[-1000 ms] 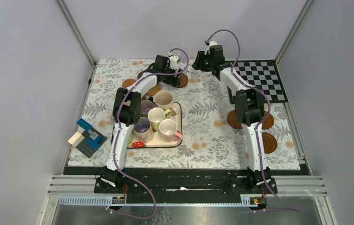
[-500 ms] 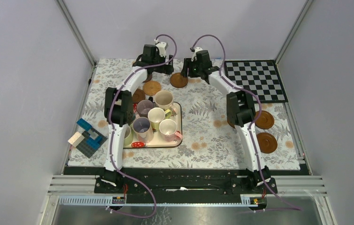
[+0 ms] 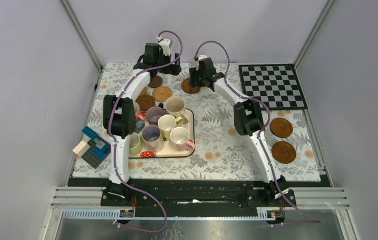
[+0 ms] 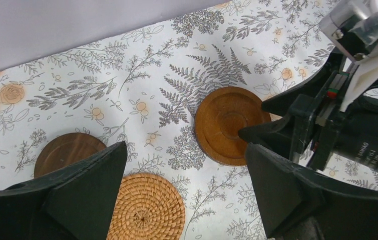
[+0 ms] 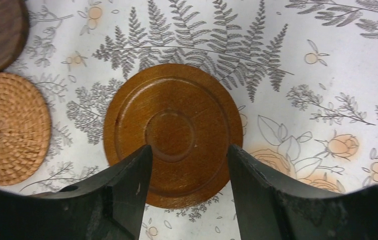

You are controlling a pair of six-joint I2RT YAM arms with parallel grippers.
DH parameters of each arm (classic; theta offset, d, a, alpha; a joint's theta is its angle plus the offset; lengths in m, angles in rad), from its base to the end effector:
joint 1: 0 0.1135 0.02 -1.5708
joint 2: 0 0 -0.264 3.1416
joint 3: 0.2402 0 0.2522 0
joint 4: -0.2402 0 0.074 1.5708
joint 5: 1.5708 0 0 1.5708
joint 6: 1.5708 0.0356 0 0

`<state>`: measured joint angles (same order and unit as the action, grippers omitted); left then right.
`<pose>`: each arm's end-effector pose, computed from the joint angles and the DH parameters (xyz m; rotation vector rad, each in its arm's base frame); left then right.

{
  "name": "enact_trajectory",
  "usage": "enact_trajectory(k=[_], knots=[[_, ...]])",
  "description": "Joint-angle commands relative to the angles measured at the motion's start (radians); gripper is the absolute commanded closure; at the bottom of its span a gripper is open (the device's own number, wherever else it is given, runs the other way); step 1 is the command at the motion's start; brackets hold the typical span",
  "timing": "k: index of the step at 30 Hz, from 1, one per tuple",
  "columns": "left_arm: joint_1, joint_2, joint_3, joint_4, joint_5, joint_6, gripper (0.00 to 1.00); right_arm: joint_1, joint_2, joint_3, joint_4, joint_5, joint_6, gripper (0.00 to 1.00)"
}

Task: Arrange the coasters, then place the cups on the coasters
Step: Move the coaster to the center of the board.

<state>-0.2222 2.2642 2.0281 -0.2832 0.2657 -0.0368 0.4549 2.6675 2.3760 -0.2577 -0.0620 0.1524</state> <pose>0.5198 -0.1270 0.2638 0.3554 2.0690 -0.4342 0.5382 0.2657 0.1639 -0.3605 2.1178 0.4235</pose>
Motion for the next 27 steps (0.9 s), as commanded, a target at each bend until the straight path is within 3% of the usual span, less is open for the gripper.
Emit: enact_trajectory(k=[1,6,18,27], knots=[[0.022,-0.103,-0.026,0.055,0.022,-0.020,0.01,0.014,0.033,0.079,-0.094,0.091,-0.054,0.37],[0.051,-0.124,-0.020,0.065,0.037,-0.045,0.01,0.018,0.017,0.050,-0.129,0.167,-0.101,0.37],[0.060,-0.155,-0.048,0.050,0.054,-0.061,0.01,0.010,-0.002,0.028,-0.197,0.176,-0.148,0.41],[0.066,-0.205,-0.121,0.068,0.065,-0.043,0.01,-0.069,-0.109,-0.103,-0.319,-0.039,-0.239,0.52]])
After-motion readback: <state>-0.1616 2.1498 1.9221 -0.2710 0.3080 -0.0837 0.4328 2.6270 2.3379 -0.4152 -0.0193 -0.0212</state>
